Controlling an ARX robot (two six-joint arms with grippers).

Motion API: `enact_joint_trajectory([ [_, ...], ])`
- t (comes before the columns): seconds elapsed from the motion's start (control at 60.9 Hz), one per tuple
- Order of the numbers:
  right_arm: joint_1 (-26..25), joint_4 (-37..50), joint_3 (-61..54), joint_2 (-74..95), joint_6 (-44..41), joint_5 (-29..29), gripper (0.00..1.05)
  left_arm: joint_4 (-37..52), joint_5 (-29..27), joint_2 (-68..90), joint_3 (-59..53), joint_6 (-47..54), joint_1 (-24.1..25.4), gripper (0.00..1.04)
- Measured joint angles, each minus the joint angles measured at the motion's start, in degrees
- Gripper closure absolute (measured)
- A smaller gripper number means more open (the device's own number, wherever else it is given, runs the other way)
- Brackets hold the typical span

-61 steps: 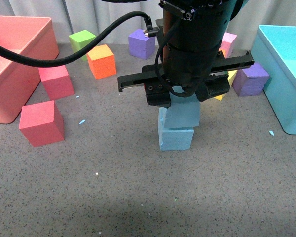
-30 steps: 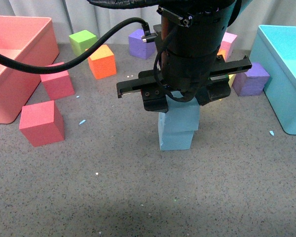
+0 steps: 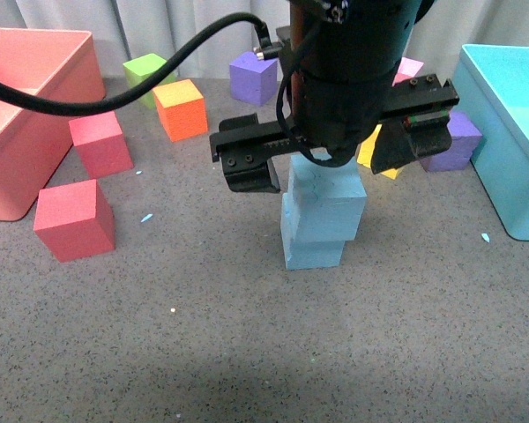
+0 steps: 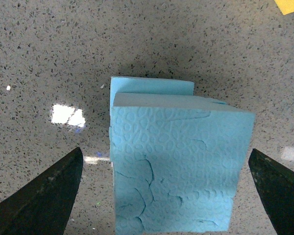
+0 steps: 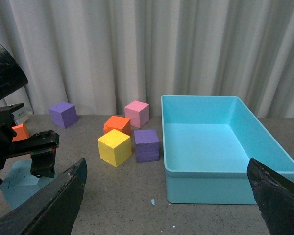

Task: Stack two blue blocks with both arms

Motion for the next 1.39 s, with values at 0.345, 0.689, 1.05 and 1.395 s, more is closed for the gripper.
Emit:
enact_joint_trajectory([
  [0.345, 0.0, 0.0, 0.0, 0.0, 0.0, 0.0, 0.09, 4.98, 1.01, -7.91, -3.89, -1.01, 2.82, 0.07],
  [0.689, 0.0, 0.0, 0.0, 0.0, 0.0, 0.13, 0.09, 93.53, -14.08, -31.56, -58.49, 43.5, 13.2, 0.7],
  [1.05, 0.0, 0.0, 0.0, 0.0, 0.0, 0.02, 0.09, 93.09, -1.81, -53.02, -81.5, 46.38, 25.59, 1.01],
  [1.395, 0.0, 0.0, 0.0, 0.0, 0.0, 0.02, 0.09, 86.23, 4.39, -68.15, -90.05, 46.71, 32.09, 1.01],
])
